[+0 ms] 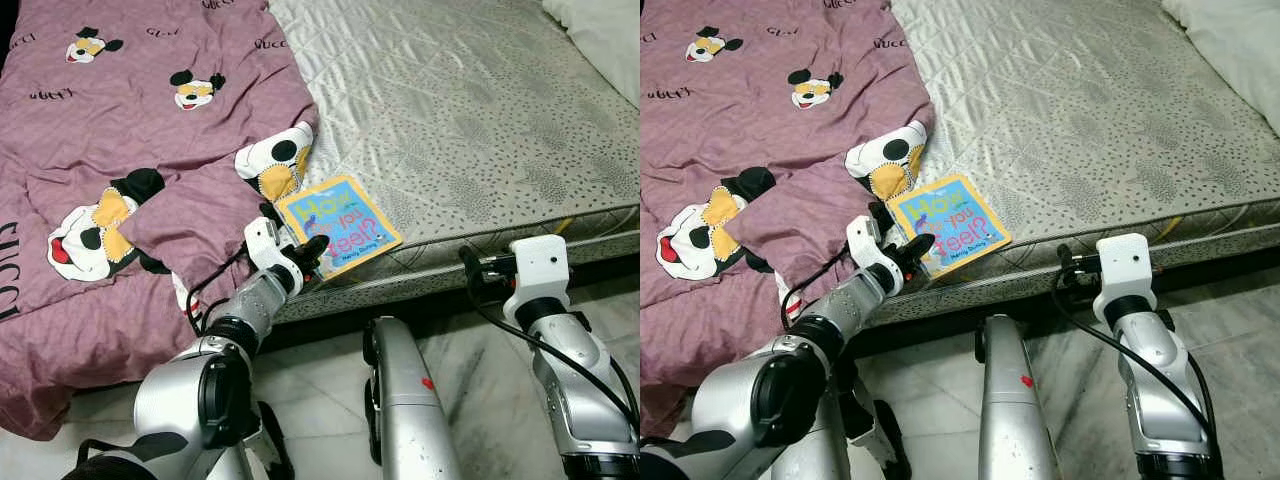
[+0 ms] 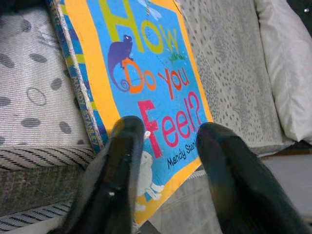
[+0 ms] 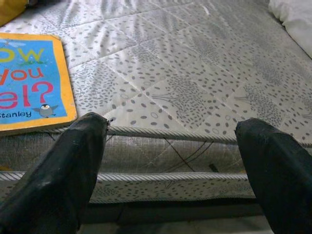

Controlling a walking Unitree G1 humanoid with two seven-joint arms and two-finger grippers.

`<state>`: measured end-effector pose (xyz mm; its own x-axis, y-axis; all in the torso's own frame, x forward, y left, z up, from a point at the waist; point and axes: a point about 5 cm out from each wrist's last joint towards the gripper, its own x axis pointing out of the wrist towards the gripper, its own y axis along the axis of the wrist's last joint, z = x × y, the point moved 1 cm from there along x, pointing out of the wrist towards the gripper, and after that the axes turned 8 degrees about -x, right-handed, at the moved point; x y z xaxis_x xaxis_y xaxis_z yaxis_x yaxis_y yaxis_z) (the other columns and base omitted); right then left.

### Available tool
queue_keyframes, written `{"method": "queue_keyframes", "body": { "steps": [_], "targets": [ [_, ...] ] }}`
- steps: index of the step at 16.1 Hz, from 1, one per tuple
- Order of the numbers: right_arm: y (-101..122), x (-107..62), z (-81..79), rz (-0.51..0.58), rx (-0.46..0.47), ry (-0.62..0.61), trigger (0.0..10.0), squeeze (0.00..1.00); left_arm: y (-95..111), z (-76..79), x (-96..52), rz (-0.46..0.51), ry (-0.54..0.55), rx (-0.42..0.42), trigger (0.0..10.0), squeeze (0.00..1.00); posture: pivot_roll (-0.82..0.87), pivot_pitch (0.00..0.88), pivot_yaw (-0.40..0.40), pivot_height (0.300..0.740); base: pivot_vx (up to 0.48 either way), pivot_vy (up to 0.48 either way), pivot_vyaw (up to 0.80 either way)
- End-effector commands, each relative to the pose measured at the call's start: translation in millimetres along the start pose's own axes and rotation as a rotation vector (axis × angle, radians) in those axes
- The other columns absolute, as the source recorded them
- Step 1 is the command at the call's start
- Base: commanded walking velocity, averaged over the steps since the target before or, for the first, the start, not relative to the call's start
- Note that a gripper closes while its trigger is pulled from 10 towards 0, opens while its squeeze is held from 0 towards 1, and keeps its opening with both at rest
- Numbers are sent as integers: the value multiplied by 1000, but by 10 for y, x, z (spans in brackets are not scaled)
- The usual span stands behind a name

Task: Clean up the room

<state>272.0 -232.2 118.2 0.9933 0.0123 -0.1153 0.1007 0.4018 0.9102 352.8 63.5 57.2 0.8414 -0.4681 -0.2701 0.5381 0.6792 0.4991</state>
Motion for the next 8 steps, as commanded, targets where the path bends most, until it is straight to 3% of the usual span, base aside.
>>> {"method": "queue_keyframes", "body": {
  "steps": [1,2,3,5,8],
  "targets": [
    [5,-14,13,2,-3,-1,10000,0,-70,-86,-30,-18,39,-12,10000,0,-303,153,35,559,0,0,0],
    [3,-21,15,2,-3,-2,10000,0,-109,-127,-42,-18,72,-11,10000,0,-304,153,36,559,0,0,0],
    [0,-30,22,1,-4,-4,10000,0,-162,-204,-74,-15,114,-12,10000,1000,-306,156,34,559,0,0,0],
    [-7,-54,29,-4,-7,-2,10000,0,-215,-308,-126,-12,150,-15,10000,1000,-312,165,30,559,0,0,0],
    [-3,-114,24,-9,12,7,10000,0,-98,-322,-132,23,162,19,10000,1000,-300,185,25,559,0,0,0]
  ]
}}
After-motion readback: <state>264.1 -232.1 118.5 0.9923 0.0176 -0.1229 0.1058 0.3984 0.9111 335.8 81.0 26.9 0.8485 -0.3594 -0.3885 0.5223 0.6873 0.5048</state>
